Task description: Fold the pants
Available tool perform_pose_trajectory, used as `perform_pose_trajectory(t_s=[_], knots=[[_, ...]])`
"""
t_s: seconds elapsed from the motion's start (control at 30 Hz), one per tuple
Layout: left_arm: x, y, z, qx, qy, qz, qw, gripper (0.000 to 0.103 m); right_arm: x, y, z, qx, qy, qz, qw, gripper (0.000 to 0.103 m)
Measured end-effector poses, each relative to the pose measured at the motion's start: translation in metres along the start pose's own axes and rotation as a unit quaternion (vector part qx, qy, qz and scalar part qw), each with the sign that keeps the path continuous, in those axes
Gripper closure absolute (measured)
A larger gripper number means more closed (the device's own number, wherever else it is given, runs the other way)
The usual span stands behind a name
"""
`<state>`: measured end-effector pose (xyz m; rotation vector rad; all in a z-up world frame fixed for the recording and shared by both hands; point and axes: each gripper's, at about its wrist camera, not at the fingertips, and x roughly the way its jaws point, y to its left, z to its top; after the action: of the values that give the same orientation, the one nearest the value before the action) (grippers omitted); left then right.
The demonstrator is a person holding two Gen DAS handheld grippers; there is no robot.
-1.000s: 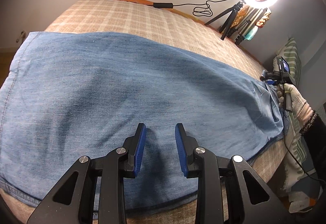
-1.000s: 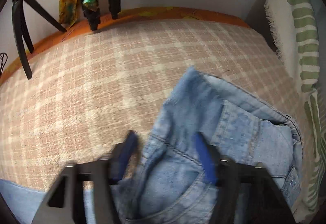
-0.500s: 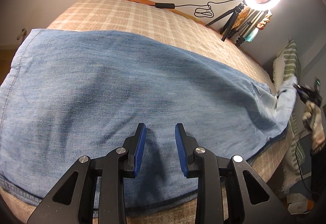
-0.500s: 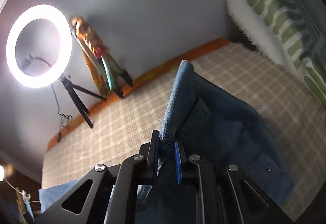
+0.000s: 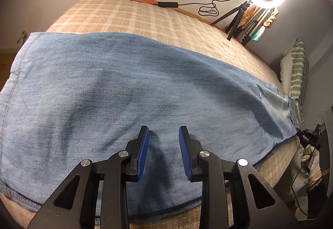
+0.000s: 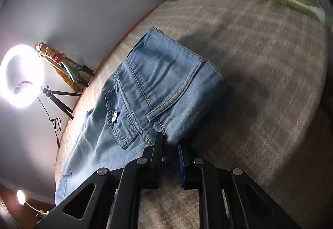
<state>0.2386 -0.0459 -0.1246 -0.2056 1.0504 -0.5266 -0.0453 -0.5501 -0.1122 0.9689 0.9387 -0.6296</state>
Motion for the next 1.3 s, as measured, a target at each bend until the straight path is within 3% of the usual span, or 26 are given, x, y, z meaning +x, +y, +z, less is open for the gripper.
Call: perform_pose_trajectory(t_s=[0.2,0.27,0.5,0.57,0.6,0.67,0.73,0.8,0.83,0.9,1.03,1.17,1.3], knots=[[0.000,-0.002,-0.001,-0.002,-0.001,0.004,1.0000,0.075,-0.031,0.016,0.007,0.007,-0.032,0.038,0.999,0.096],[0.000,-0.002,-0.001,-0.001,-0.001,0.005,1.0000,0.075,-0.039,0.025,0.008,-0.022,-0.044,0.014,0.999,0.096],[-0.001,-0.001,-0.002,0.002,-0.003,0.011,0.9999,0.075,-0.013,-0.001,0.000,-0.012,0.013,-0.046,0.999,0.096],[-0.003,0.001,-0.002,0.002,-0.004,0.016,0.9999,0.075,-0.010,0.000,0.000,-0.020,0.031,-0.059,0.998,0.091],[-0.005,0.001,-0.002,0.003,-0.005,0.021,0.9998,0.075,-0.013,0.002,0.001,-0.028,0.033,-0.072,0.996,0.081],[-0.011,0.003,-0.004,0.004,-0.011,0.026,0.9996,0.075,-0.029,0.015,0.002,-0.065,0.015,-0.105,0.992,0.079],[-0.017,0.005,-0.007,0.004,-0.020,0.032,0.9993,0.075,-0.049,0.040,0.004,-0.119,-0.017,-0.114,0.986,0.063],[-0.022,0.008,-0.009,0.000,-0.028,0.036,0.9990,0.075,-0.062,0.069,0.012,-0.172,-0.044,-0.087,0.980,0.056],[-0.024,0.009,-0.010,-0.001,-0.030,0.038,0.9988,0.075,-0.060,0.081,0.017,-0.193,-0.042,-0.064,0.978,0.048],[-0.028,0.012,-0.012,-0.002,-0.034,0.048,0.9982,0.075,-0.049,0.106,0.028,-0.232,-0.033,-0.018,0.972,0.042],[-0.035,0.017,-0.016,-0.005,-0.043,0.062,0.9971,0.075,0.005,0.153,0.048,-0.291,0.013,0.059,0.955,0.042],[-0.036,0.020,-0.019,-0.004,-0.036,0.076,0.9964,0.075,0.065,0.181,0.062,-0.313,0.065,0.083,0.944,0.042],[-0.032,0.024,-0.022,-0.011,-0.030,0.080,0.9963,0.075,0.110,0.201,0.060,-0.350,0.112,0.084,0.926,0.035]])
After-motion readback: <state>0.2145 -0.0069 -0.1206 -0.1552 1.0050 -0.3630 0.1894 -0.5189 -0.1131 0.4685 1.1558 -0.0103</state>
